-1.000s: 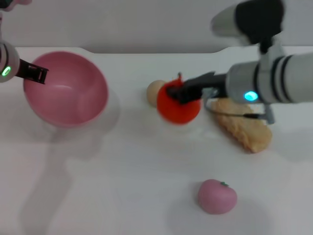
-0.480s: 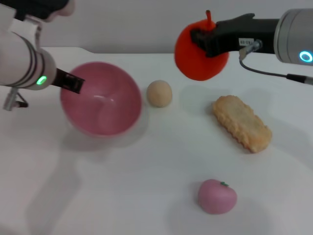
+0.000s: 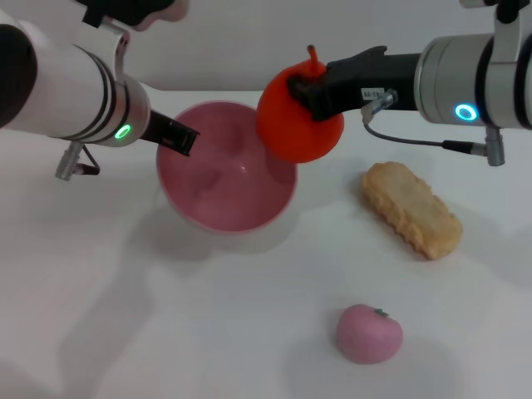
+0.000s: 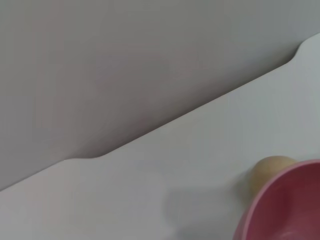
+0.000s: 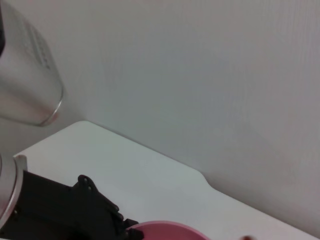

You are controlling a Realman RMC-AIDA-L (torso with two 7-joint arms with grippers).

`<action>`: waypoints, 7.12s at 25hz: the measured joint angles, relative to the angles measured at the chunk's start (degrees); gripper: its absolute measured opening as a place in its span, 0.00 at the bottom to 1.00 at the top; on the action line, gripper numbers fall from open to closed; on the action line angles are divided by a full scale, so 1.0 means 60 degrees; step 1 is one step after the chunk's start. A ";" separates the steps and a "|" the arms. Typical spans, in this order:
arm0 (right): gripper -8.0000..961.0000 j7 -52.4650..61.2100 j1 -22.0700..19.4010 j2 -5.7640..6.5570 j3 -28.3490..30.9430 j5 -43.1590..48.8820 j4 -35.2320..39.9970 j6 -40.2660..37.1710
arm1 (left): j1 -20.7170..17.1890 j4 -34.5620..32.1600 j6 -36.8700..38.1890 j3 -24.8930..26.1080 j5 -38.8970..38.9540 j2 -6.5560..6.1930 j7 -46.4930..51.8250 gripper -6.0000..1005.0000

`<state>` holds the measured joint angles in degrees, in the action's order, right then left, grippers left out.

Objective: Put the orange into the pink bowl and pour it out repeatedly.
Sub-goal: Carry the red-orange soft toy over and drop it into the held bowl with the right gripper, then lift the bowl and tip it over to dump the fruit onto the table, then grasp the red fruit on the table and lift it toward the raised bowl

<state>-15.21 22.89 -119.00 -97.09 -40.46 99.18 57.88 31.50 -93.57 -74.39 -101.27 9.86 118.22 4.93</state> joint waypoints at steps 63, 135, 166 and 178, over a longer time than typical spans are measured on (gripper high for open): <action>0.52 0.1246 -0.1662 0.0014 0.3626 0.2042 -0.0748 0.1136 | -0.0461 0.2288 0.4382 -0.7818 -1.1510 0.0130 -0.1581 0.05; 0.76 -0.2908 0.2917 -0.0078 -0.0322 -0.4781 -0.8280 -0.1557 | -0.1608 -0.0248 0.0583 0.3136 -0.0862 -0.0045 -0.0076 0.06; 0.76 -0.2892 0.4064 -0.0104 -0.1306 -0.5401 -0.9593 -0.2200 | -0.1603 -0.0320 0.0562 0.2975 -0.0764 -0.0046 -0.0222 0.07; 0.75 -0.2750 0.4135 -0.0102 -0.1666 -0.5352 -0.9711 -0.2194 | -0.1589 -0.0329 0.0570 0.2919 -0.0804 -0.0046 -0.0222 0.07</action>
<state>-31.70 47.70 -119.62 -107.09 -72.58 40.91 44.72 21.97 -95.54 -70.97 -83.76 5.04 117.94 3.60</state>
